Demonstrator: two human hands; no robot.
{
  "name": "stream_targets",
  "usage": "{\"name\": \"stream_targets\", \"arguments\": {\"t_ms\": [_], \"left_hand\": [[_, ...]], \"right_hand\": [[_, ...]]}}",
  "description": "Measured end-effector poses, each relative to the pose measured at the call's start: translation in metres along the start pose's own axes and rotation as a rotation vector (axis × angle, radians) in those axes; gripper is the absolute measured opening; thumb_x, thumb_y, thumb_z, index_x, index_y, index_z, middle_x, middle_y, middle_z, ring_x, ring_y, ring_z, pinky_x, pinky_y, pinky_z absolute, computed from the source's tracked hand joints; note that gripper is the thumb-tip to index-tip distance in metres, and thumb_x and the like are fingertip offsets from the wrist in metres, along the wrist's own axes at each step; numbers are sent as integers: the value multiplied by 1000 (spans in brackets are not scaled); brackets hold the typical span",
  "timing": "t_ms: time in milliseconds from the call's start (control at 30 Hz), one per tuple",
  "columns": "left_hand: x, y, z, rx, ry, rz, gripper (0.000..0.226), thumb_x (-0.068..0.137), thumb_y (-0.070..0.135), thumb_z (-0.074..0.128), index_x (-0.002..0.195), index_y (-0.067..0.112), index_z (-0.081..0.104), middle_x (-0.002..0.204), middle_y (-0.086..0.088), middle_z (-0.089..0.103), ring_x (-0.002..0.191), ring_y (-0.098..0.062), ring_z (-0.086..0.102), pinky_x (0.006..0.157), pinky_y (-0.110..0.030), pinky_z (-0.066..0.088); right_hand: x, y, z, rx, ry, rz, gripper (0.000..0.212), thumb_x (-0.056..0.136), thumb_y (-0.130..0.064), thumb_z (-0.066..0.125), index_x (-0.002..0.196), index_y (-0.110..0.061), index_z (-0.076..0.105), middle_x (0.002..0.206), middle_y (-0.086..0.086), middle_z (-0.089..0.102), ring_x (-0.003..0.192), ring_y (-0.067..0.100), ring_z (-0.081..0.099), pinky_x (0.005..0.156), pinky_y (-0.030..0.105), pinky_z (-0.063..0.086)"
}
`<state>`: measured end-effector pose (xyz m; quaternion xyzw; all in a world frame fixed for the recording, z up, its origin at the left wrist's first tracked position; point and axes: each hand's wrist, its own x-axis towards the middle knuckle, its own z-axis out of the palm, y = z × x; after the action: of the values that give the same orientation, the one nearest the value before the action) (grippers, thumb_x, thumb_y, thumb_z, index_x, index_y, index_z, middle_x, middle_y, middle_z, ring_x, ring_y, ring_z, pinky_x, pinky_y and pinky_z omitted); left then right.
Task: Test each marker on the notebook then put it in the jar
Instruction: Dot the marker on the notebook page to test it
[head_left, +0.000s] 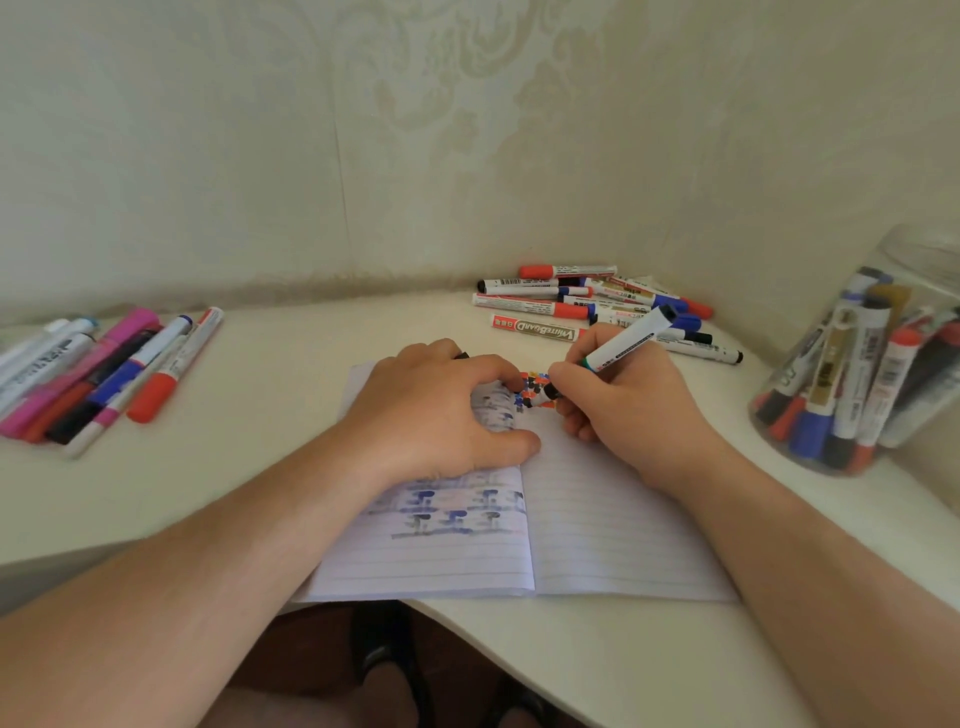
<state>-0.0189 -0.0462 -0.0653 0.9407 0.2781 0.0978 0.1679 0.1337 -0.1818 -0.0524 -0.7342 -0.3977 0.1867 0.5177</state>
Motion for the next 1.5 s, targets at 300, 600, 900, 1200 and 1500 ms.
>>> {"name": "stream_targets", "arguments": {"t_ms": [300, 600, 900, 1200, 1500], "left_hand": [[-1, 1, -1, 3, 0, 2, 64, 65, 86, 57, 126, 66, 46, 97, 19, 42, 114, -14, 44, 99, -36, 39], [-1, 1, 0, 13, -2, 1, 65, 65, 86, 56, 126, 66, 45, 97, 19, 42, 114, -15, 44, 99, -36, 38], [-1, 1, 0, 11, -14, 5, 69, 61, 89, 50, 126, 66, 44, 97, 19, 42, 115, -14, 44, 98, -36, 39], [-4, 3, -2, 12, -15, 0, 66, 64, 87, 54, 126, 66, 46, 96, 19, 42, 116, -14, 45, 96, -34, 38], [-4, 5, -4, 18, -32, -9, 71, 60, 90, 48, 126, 66, 44, 99, 18, 45, 113, -13, 44, 97, -35, 39]], "right_hand": [[-1, -1, 1, -80, -13, -19, 14, 95, -17, 70, 83, -17, 62, 67, 9, 72, 57, 24, 70, 57, 36, 59], [-1, 0, 1, -24, -7, -12, 13, 93, -14, 70, 82, -14, 62, 66, 10, 71, 56, 25, 67, 56, 37, 57], [0, 0, 0, -72, 4, -24, 12, 93, -12, 68, 83, -13, 62, 65, 10, 70, 55, 23, 67, 58, 40, 59], [-1, 0, 1, -64, -20, -13, 17, 94, -16, 70, 80, -16, 62, 66, 8, 72, 56, 21, 67, 58, 36, 59], [0, 0, 1, -72, -15, -12, 13, 95, -17, 69, 85, -13, 61, 66, 9, 71, 56, 22, 68, 58, 37, 59]]}}
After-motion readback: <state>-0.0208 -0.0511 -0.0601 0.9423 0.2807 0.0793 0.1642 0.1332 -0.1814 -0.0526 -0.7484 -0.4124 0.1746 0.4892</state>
